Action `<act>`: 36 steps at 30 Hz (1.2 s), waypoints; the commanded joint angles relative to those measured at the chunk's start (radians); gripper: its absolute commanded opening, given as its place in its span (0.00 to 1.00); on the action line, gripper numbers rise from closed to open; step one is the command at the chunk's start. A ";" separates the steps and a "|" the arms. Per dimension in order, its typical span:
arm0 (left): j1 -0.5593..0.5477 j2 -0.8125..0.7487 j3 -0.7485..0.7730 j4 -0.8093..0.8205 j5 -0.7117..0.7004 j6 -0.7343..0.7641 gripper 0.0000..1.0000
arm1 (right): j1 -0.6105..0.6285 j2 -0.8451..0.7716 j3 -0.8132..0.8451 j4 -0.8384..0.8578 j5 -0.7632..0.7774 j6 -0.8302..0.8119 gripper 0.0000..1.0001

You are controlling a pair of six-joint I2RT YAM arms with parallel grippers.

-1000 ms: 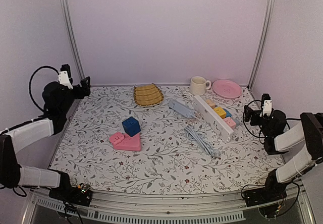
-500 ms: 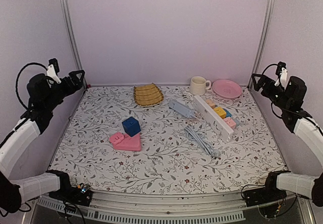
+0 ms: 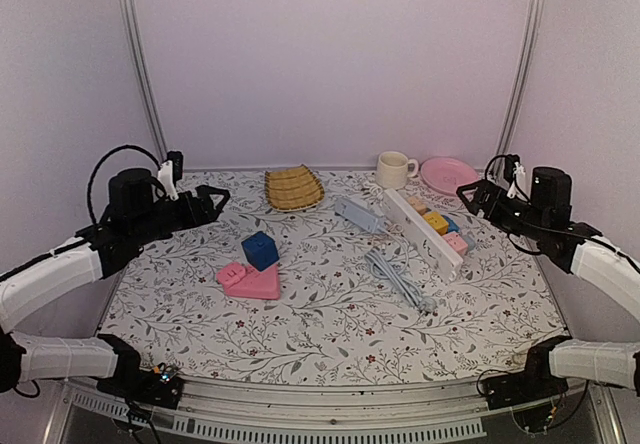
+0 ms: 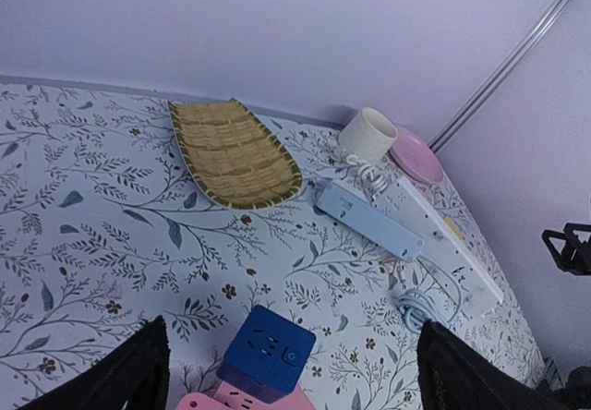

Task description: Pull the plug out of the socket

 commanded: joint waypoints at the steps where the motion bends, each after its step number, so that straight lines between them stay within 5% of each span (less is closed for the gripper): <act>1: -0.132 0.051 -0.025 -0.051 -0.069 0.013 0.93 | 0.140 0.021 0.009 -0.081 0.155 -0.013 0.99; 5: -0.208 0.059 -0.063 -0.057 -0.063 -0.008 0.92 | 0.153 0.079 0.024 -0.126 0.250 -0.043 0.99; 17: -0.276 -0.031 -0.157 -0.043 -0.041 -0.069 0.94 | 0.177 0.366 0.030 -0.028 0.089 -0.106 0.99; 30: -0.375 0.080 -0.155 0.077 -0.064 -0.126 0.94 | 0.633 0.617 0.206 -0.123 0.461 -0.009 0.99; 36: -0.412 0.146 -0.114 0.088 -0.080 -0.126 0.94 | 0.744 0.737 0.341 -0.196 0.500 0.017 0.99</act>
